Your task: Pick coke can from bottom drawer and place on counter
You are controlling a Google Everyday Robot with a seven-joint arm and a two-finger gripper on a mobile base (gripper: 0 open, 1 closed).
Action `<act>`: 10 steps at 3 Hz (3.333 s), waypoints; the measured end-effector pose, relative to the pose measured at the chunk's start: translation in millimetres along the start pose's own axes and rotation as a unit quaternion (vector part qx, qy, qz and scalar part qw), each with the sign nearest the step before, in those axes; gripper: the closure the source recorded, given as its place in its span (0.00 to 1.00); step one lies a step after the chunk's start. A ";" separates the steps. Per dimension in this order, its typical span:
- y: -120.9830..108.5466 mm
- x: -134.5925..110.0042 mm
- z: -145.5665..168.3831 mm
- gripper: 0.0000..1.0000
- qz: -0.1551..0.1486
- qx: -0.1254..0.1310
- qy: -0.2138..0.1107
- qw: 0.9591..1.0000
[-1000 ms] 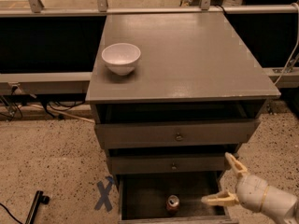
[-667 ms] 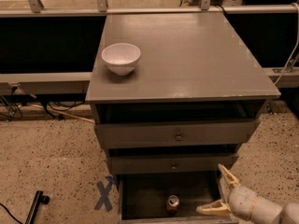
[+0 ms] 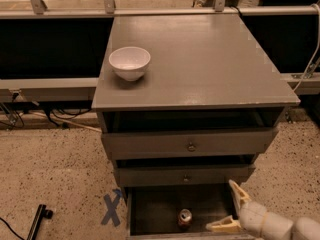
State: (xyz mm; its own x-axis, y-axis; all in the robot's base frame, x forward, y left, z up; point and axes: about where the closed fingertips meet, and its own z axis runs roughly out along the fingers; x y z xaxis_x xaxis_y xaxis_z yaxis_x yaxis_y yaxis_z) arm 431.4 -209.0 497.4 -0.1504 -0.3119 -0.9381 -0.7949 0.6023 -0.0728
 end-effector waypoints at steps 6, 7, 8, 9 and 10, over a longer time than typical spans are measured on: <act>25.3 175.5 132.2 0.00 -0.085 -0.015 0.109 0.990; 2.2 212.7 140.4 0.26 -0.054 0.007 0.114 0.992; -2.7 223.7 145.3 0.47 -0.045 0.004 0.114 0.992; 8.5 228.9 146.6 0.44 -0.036 -0.019 0.116 0.992; 19.6 230.5 144.9 0.33 -0.019 -0.043 0.112 0.993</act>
Offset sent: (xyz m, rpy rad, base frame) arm -0.0082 0.0098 -0.1539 -0.3336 0.0683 -0.0334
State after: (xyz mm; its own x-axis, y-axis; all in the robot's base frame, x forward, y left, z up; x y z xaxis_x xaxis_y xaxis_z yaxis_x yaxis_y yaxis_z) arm 466.3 -162.6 230.8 -0.2377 -0.4947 -0.8360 -0.8480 0.5254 -0.0698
